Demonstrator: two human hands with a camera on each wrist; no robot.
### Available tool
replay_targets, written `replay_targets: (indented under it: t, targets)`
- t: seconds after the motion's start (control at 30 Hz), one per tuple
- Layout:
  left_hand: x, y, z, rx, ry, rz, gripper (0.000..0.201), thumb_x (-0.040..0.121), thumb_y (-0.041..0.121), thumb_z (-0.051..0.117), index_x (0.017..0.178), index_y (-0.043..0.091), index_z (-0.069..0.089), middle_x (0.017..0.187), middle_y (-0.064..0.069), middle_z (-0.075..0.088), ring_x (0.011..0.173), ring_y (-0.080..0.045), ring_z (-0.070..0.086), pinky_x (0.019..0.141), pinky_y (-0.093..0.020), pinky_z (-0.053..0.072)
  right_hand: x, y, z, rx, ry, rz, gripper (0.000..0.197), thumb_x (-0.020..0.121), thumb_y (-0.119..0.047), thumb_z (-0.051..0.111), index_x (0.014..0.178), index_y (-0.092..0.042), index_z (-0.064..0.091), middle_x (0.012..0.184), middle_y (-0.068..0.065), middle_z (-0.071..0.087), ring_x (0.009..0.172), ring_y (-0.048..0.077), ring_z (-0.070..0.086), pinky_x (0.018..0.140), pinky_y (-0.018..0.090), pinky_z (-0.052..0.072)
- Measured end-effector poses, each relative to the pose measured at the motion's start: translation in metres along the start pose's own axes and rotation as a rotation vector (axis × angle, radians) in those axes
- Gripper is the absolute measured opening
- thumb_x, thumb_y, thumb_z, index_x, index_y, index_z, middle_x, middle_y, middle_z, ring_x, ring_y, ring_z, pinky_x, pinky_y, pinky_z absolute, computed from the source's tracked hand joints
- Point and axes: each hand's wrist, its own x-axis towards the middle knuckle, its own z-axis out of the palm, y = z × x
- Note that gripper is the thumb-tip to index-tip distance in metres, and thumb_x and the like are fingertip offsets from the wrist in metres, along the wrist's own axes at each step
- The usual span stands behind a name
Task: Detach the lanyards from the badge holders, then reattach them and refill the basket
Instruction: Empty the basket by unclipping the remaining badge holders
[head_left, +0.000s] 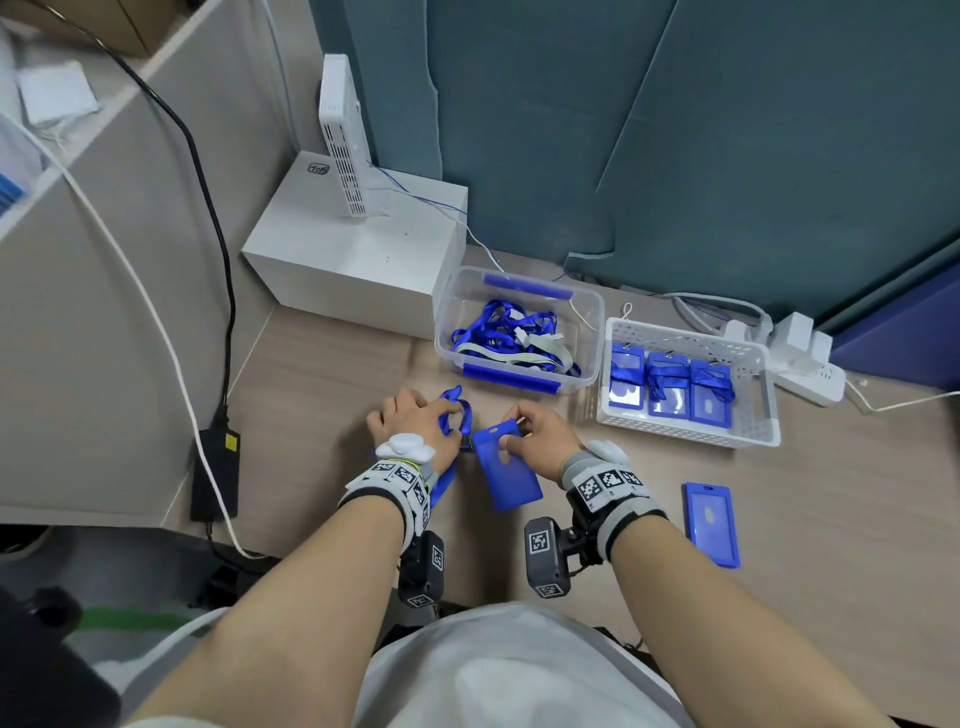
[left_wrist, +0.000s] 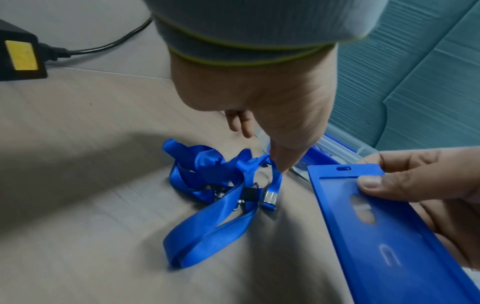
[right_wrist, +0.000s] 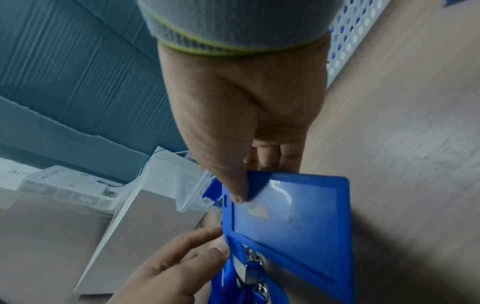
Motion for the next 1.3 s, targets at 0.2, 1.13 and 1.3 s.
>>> replay_targets:
  t: [0.2, 1.13, 1.3]
  targets:
    - [0.000, 0.037, -0.004, -0.691, -0.277, 0.023, 0.012, 0.096, 0.032, 0.059, 0.092, 0.025, 0.068, 0.084, -0.004, 0.069, 0.069, -0.020, 0.067, 0.072, -0.034, 0.059, -0.006, 0.012, -0.020, 0.113, 0.083, -0.005, 0.020, 0.084, 0.003, 0.067, 0.089, -0.012, 0.055, 0.069, 0.009, 0.071, 0.067, 0.020, 0.064, 0.076, 0.044, 0.054]
    - [-0.065, 0.306, 0.147, -0.506, -0.383, 0.207, 0.023, 0.076, 0.023, 0.074, 0.090, 0.037, 0.063, 0.080, 0.005, 0.066, 0.072, -0.019, 0.067, 0.067, -0.040, 0.062, -0.119, 0.249, -0.188, 0.209, 0.472, 0.507, 0.010, 0.081, -0.023, 0.074, 0.088, -0.026, 0.066, 0.084, -0.008, 0.070, 0.081, 0.014, 0.067, 0.074, 0.024, 0.048]
    - [-0.074, 0.315, 0.135, -0.335, -0.361, 0.155, 0.019, 0.084, 0.036, 0.069, 0.091, 0.028, 0.053, 0.081, 0.005, 0.066, 0.072, -0.019, 0.064, 0.067, -0.030, 0.054, -0.113, 0.250, -0.188, 0.146, 0.420, 0.522, 0.012, 0.076, -0.016, 0.073, 0.079, -0.025, 0.065, 0.087, -0.005, 0.072, 0.081, 0.018, 0.069, 0.075, 0.028, 0.056]
